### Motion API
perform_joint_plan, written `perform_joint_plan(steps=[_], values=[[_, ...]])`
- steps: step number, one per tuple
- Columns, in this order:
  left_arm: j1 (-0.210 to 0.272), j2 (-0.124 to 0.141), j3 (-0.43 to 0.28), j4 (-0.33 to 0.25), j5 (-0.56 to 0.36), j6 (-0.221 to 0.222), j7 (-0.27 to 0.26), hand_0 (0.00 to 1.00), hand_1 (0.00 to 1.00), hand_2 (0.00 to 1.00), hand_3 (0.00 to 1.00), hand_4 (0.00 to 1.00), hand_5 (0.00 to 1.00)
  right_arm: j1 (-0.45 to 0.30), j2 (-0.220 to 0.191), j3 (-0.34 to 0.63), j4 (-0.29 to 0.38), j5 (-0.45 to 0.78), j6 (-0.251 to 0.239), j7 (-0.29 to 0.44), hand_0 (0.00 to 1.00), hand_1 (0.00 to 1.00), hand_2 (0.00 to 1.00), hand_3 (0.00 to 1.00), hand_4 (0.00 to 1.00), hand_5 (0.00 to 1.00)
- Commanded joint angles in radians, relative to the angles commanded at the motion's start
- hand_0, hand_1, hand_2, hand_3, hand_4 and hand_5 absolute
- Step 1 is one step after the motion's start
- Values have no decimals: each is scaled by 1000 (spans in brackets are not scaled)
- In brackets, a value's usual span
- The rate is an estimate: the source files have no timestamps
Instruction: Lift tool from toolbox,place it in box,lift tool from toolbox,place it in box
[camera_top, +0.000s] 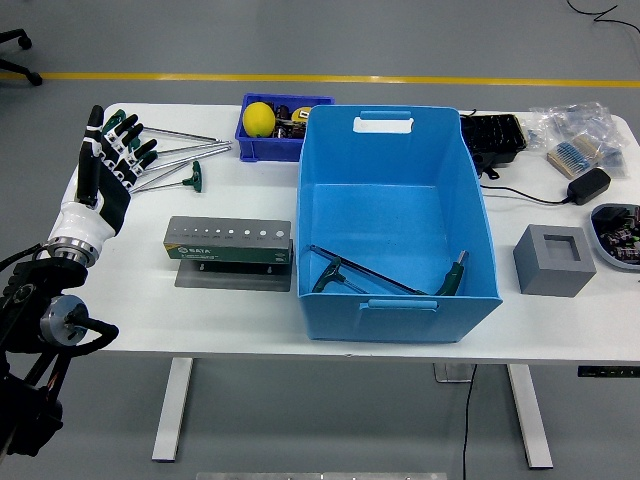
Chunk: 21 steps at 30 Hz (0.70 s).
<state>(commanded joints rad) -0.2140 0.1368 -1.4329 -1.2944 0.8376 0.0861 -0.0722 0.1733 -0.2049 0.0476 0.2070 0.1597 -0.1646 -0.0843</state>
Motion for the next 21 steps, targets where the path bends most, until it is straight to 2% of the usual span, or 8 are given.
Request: perform_joint_plan(steps=[5, 10, 15, 21], values=[[14, -20, -38, -1, 26, 1, -14, 846, 783, 899, 824, 952, 916, 0, 1, 9, 1, -14, -2, -3, 715, 716, 780, 619, 854, 738], [19, -36, -47, -5, 48, -10, -14, 843, 780, 893, 820, 947, 905, 0, 2, 11, 2, -14, -7, 3, 711, 712, 778, 618, 855, 737], [28, -64, -66, -3, 55, -12, -17, 840, 775, 891, 817, 946, 895, 4, 4, 25, 3, -45, -12, 1, 705, 706, 774, 617, 854, 737], [34, -60, -71, -15, 58, -13, -22, 838, 774, 886, 816, 945, 891, 6, 3, 21, 4, -30, -15, 8, 702, 703, 771, 617, 853, 738]])
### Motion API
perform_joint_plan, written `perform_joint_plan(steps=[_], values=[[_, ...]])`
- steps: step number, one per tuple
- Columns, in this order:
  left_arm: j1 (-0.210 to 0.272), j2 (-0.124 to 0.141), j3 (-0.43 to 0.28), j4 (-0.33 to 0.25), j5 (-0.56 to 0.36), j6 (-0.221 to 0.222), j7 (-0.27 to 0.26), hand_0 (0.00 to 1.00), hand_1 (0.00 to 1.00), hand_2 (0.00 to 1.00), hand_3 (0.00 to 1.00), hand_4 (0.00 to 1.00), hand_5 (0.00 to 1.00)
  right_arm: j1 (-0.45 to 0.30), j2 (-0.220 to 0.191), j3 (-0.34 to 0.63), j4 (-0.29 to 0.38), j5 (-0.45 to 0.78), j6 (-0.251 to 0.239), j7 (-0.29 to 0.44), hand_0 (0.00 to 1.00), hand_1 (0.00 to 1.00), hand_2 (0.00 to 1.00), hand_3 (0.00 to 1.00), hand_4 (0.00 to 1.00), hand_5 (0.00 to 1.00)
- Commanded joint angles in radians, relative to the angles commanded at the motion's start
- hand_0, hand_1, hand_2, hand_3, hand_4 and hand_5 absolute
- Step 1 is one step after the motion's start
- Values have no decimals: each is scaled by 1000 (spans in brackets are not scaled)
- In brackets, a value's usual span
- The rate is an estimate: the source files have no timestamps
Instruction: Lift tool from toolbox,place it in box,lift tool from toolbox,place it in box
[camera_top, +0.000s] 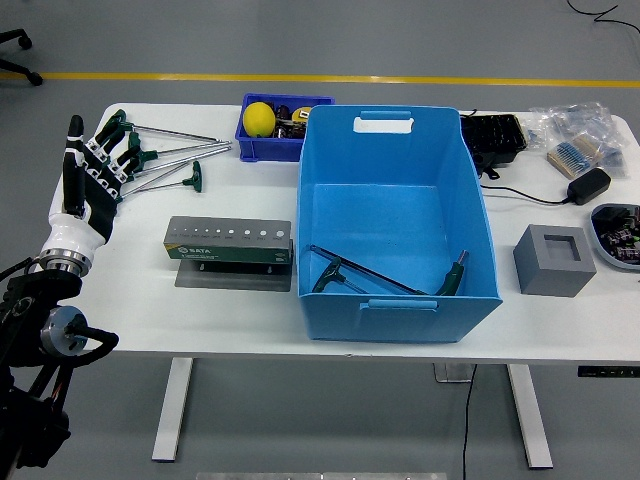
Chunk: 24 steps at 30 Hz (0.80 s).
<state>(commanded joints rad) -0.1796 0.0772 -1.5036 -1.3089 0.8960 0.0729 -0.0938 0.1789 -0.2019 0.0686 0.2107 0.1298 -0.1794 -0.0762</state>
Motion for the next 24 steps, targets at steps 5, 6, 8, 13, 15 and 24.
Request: perform_joint_plan(steps=[5, 6, 8, 13, 15, 24], values=[[1, 13, -1, -8, -1, -1, -4, 834, 771, 883, 813, 946, 890, 4, -2, 2, 0, -2, -3, 3, 701, 701, 771, 616, 853, 739], [3, 14, -1, -10, -2, -1, -4, 834, 771, 883, 813, 946, 890, 5, -2, 2, 1, -3, -3, 3, 701, 701, 771, 616, 853, 739], [6, 16, 0, -11, -1, 0, -5, 834, 771, 883, 813, 946, 890, 7, -3, 2, 1, -5, -3, 2, 701, 701, 771, 616, 853, 739], [20, 17, 0, -15, 0, 0, -5, 830, 772, 877, 812, 943, 887, 9, -4, 7, 1, -19, -3, -2, 701, 701, 769, 615, 852, 740], [25, 19, 0, -17, 2, 1, -5, 830, 772, 877, 812, 943, 887, 10, -5, 7, 1, -20, -4, -2, 701, 701, 769, 615, 852, 740], [31, 22, -9, -27, 6, 2, -7, 824, 768, 870, 807, 938, 879, 15, -8, -5, 2, -1, -3, 4, 702, 700, 768, 615, 847, 735]])
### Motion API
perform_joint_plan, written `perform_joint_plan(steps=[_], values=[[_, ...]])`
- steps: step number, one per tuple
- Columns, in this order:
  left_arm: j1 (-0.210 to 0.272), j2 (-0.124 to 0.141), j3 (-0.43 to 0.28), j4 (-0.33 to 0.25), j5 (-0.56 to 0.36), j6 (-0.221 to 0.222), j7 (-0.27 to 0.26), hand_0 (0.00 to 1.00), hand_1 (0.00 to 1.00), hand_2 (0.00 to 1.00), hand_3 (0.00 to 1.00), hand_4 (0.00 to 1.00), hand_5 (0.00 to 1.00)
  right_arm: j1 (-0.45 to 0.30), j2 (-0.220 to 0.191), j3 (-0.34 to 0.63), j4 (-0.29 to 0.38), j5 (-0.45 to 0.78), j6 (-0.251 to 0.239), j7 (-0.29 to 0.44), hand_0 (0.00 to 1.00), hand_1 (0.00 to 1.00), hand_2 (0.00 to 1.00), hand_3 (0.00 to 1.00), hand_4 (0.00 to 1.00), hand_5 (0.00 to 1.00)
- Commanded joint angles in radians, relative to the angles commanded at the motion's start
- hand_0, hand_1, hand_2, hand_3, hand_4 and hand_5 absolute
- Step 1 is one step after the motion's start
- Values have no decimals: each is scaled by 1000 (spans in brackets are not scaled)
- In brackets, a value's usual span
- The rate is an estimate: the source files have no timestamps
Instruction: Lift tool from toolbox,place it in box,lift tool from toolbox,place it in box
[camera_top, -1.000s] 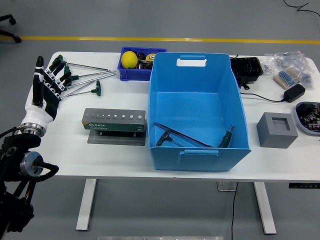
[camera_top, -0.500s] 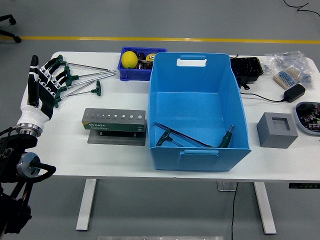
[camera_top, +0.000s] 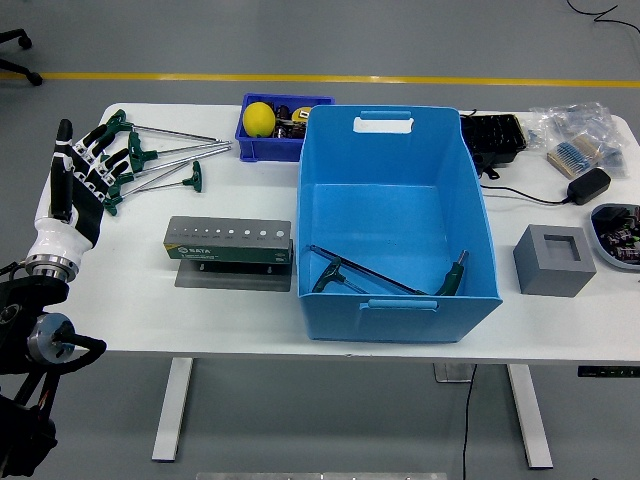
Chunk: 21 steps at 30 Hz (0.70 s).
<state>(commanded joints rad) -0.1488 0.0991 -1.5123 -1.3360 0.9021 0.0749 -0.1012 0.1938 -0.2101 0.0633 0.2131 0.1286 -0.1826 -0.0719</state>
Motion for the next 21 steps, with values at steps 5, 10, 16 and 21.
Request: perform_joint_plan(steps=[5, 10, 16, 21], values=[[0, -3, 4, -3, 9, -1, 2, 823, 764, 864, 806, 937, 876, 1, 1, -7, 0, 10, 1, 2, 702, 699, 766, 612, 845, 734], [4, -8, 2, -3, 17, -1, 4, 823, 764, 864, 806, 937, 876, 1, 1, -11, 0, 13, 3, 1, 702, 699, 766, 612, 845, 734], [10, -7, -5, -4, 18, 1, 4, 822, 763, 861, 804, 937, 874, -1, 2, -12, -1, 14, 5, 0, 702, 698, 766, 612, 844, 733], [12, -8, -2, -3, 20, -2, 7, 821, 763, 855, 806, 936, 873, 0, 1, -11, -1, 12, 8, -3, 702, 697, 766, 612, 843, 732]])
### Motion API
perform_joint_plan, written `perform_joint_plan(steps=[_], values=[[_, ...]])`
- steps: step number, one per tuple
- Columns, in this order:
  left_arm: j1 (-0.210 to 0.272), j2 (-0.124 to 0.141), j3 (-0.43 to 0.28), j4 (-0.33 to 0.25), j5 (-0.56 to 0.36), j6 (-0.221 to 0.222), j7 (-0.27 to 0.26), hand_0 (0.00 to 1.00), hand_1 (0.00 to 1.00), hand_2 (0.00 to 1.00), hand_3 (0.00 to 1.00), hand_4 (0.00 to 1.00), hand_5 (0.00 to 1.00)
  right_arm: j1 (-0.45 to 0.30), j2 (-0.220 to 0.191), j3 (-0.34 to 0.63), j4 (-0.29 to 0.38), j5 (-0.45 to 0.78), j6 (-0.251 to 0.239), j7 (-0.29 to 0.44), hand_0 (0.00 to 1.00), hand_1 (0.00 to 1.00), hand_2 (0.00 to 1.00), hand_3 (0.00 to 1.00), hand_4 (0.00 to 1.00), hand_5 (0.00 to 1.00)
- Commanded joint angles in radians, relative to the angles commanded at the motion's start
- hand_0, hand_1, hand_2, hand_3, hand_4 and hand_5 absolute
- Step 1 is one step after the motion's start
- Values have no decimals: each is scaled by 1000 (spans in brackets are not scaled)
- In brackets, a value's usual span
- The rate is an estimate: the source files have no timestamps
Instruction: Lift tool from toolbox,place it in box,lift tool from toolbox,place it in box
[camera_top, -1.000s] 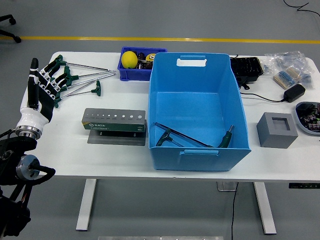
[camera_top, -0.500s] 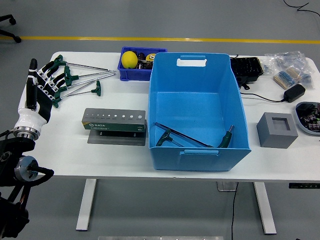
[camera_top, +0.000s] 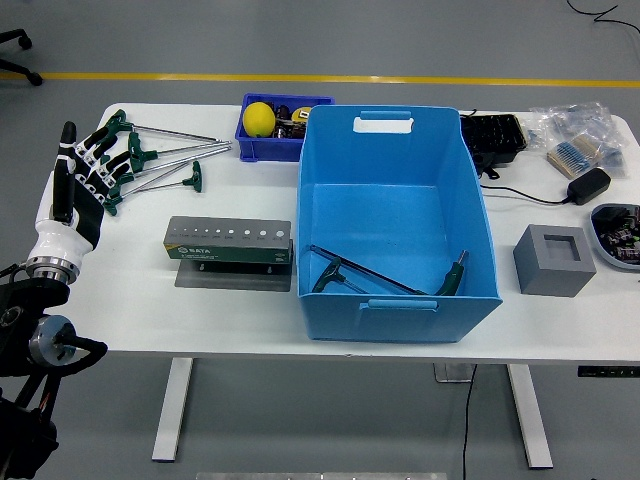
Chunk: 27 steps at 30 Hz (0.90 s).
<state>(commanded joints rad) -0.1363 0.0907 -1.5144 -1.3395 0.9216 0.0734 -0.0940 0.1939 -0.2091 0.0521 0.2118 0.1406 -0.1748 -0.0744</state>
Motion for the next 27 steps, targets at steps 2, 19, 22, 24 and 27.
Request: perform_joint_plan(steps=[2, 19, 22, 24, 27], values=[[1, -2, -1, 0, 0, -1, 1, 820, 762, 855, 805, 936, 873, 1, 0, -2, 0, 2, 0, 0, 703, 697, 766, 612, 843, 730], [11, -4, -11, -1, 2, 0, 1, 815, 759, 851, 805, 937, 873, 0, 2, -2, -1, 5, 2, -1, 703, 697, 766, 611, 843, 729], [11, -4, -13, -2, 1, 0, 0, 809, 759, 847, 805, 938, 879, -1, 2, -2, -1, 3, 3, -2, 704, 697, 766, 610, 844, 726], [11, -4, -13, -2, 1, 0, 0, 809, 759, 847, 805, 938, 879, -1, 2, -3, -1, 3, 3, -3, 704, 697, 766, 610, 844, 726], [10, -4, -16, -2, 1, 0, 0, 809, 757, 842, 806, 938, 878, -1, 1, -2, -1, 3, 3, -3, 704, 698, 767, 611, 846, 725]])
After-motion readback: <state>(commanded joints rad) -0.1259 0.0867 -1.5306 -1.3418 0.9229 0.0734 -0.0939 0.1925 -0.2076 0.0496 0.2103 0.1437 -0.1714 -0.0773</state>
